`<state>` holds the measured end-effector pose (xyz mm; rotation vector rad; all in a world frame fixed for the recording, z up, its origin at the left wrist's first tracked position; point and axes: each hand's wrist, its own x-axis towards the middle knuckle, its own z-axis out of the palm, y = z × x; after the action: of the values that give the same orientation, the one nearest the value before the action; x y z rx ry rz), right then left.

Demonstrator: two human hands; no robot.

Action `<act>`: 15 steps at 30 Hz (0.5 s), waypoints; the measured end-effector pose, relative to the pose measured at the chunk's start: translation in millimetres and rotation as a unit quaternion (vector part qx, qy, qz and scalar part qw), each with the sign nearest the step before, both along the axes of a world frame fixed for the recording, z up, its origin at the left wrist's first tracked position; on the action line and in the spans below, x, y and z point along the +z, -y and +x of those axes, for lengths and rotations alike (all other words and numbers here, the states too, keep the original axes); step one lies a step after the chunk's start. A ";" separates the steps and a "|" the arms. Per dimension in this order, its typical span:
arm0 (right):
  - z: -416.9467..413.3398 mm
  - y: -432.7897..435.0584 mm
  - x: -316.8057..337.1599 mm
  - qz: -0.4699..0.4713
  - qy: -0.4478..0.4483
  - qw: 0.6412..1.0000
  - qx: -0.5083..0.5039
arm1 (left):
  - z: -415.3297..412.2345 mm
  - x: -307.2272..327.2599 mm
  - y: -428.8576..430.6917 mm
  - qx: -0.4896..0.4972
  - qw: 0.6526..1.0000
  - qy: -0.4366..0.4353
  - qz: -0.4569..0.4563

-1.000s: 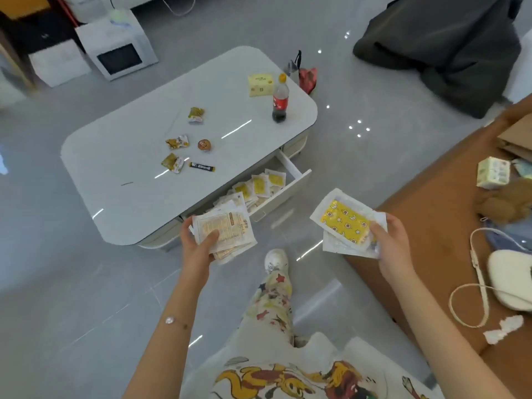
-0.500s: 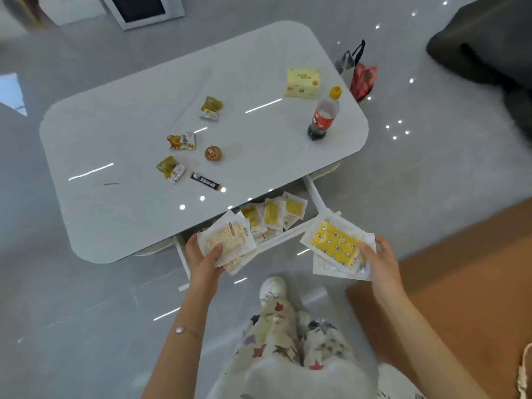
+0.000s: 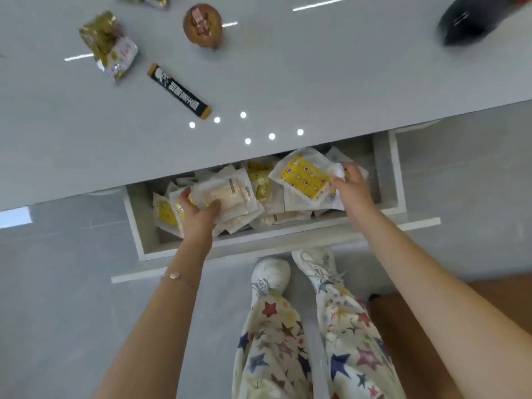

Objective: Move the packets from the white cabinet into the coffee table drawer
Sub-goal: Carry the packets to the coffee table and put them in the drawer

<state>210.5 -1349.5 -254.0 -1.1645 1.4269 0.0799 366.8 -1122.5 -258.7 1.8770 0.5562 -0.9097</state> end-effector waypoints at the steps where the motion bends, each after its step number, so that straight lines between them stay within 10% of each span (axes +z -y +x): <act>1: 3.5 -0.3 -12.2 0.002 -0.006 1.000 0.016 | -0.6 -7.8 2.7 0.005 1.000 0.013 0.007; 15: 16.0 -5.3 51.4 -0.176 -0.094 0.939 0.279 | -7.7 78.9 16.0 -0.107 0.983 0.137 0.056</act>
<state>226.5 -1344.2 -202.5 -1.8819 1.2618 0.3527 359.0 -1138.5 -179.8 2.1520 0.2442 -0.7498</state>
